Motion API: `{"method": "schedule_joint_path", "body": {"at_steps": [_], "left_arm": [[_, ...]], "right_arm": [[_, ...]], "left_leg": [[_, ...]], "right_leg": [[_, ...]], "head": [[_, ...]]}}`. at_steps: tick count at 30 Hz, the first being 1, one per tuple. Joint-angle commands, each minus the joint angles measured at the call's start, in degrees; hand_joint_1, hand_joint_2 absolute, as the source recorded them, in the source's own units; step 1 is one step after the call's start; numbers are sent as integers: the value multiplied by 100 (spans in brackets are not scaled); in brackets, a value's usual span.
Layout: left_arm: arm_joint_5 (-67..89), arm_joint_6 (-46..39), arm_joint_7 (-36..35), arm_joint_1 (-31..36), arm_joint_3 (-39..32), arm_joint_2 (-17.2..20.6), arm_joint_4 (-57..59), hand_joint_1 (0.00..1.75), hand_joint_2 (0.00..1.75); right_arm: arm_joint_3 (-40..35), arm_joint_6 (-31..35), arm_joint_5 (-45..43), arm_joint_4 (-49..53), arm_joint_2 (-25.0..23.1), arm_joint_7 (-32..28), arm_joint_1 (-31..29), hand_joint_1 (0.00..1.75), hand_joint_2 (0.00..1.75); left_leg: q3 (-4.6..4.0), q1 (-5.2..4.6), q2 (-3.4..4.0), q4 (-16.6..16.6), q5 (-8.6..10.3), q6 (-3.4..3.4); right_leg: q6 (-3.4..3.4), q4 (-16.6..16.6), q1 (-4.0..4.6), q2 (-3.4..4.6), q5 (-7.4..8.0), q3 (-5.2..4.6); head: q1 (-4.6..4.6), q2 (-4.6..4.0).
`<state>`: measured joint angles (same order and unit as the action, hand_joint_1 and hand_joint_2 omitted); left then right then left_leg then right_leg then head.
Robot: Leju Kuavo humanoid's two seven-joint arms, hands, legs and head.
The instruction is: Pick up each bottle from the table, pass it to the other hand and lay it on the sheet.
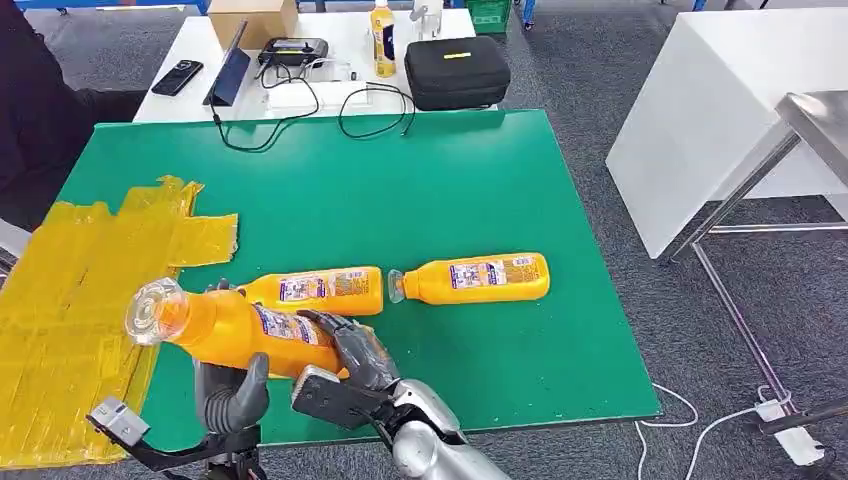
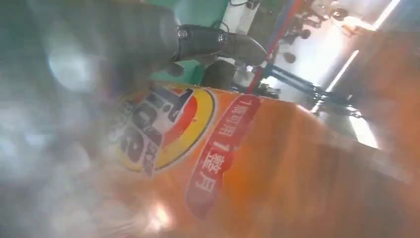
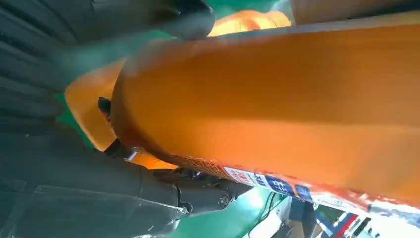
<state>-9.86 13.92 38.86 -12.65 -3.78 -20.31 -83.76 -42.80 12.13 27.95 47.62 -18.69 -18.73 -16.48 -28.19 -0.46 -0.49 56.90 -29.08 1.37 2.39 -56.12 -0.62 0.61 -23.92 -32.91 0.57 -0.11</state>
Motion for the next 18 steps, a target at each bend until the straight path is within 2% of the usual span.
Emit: {"method": "schedule_joint_path", "body": {"at_steps": [1,6,7,8,18], "left_arm": [[29,40,-21,306,210,31,49,0,175],[133,43,41,305,204,31,60,0,175],[123,32,50,309,184,31,77,159,175],[117,44,82,310,175,31,79,175,175],[427,-82,114,327,109,31,38,175,175]], "right_arm": [[-592,-36,46,-780,-131,-12,-101,175,175],[-636,-72,44,-774,-131,-13,-94,175,175],[-664,-78,56,-773,-131,-15,-88,175,175],[-680,-79,61,-775,-131,-16,-90,175,175],[-549,20,147,-801,-131,-22,-64,175,175]], "left_leg": [[15,8,-9,-10,1,-12],[10,5,-10,-8,1,-9],[8,4,-7,-6,0,-8],[8,3,-7,-6,0,-7],[13,8,-12,-9,1,-11]], "right_leg": [[-10,12,9,-18,-3,21],[-6,8,6,-16,-4,14],[-5,6,4,-13,-3,12],[-5,6,4,-12,-3,11],[-8,12,9,-20,-3,19]], "head": [[0,0],[-2,0],[0,0],[-2,0],[0,2]]}}
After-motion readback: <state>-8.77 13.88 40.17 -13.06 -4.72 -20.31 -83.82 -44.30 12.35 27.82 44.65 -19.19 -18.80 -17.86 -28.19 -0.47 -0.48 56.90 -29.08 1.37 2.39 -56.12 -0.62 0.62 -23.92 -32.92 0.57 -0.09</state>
